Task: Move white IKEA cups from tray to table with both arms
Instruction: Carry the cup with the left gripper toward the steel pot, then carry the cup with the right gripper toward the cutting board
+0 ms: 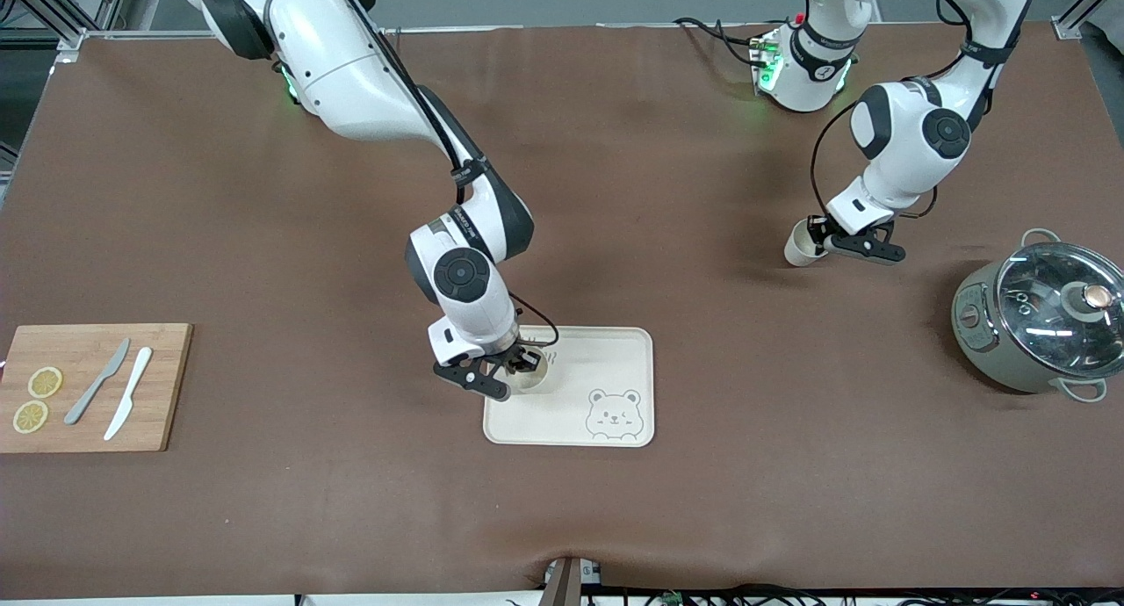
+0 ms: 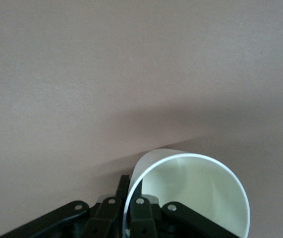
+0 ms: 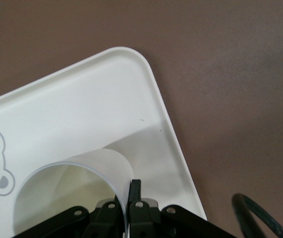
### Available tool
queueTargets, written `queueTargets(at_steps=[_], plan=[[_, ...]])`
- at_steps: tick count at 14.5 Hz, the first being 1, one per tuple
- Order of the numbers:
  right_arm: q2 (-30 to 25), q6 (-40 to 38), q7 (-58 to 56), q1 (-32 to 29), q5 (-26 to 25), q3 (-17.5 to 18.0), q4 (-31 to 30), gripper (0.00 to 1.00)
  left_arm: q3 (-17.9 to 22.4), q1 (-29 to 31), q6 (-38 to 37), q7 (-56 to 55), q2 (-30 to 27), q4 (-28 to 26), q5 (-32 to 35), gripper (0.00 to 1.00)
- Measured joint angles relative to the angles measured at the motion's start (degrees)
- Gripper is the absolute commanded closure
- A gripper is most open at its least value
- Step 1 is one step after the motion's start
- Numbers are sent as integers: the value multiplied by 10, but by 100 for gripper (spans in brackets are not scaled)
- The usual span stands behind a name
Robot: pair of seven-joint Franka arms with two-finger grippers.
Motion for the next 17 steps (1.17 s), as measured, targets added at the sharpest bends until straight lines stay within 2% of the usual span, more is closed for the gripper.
queueTargets(at_steps=[5, 6, 7, 8, 10, 17], plan=[[-28, -56, -25, -11, 0, -4, 12, 100, 0, 15, 26, 24, 19, 0, 0, 100], [-41, -80, -43, -18, 0, -5, 12, 100, 0, 15, 26, 25, 19, 0, 0, 83], [-56, -103, -65, -27, 0, -5, 12, 100, 0, 16, 26, 26, 19, 0, 0, 33], [-71, -121, -89, -37, 0, -6, 8, 100, 0, 16, 27, 26, 19, 0, 0, 0], [-108, -137, -146, -62, 0, -6, -19, 100, 0, 16, 29, 27, 21, 1, 0, 0], [-242, -140, -318, -140, 1, -7, -185, 100, 0, 24, 30, 27, 18, 3, 0, 0]])
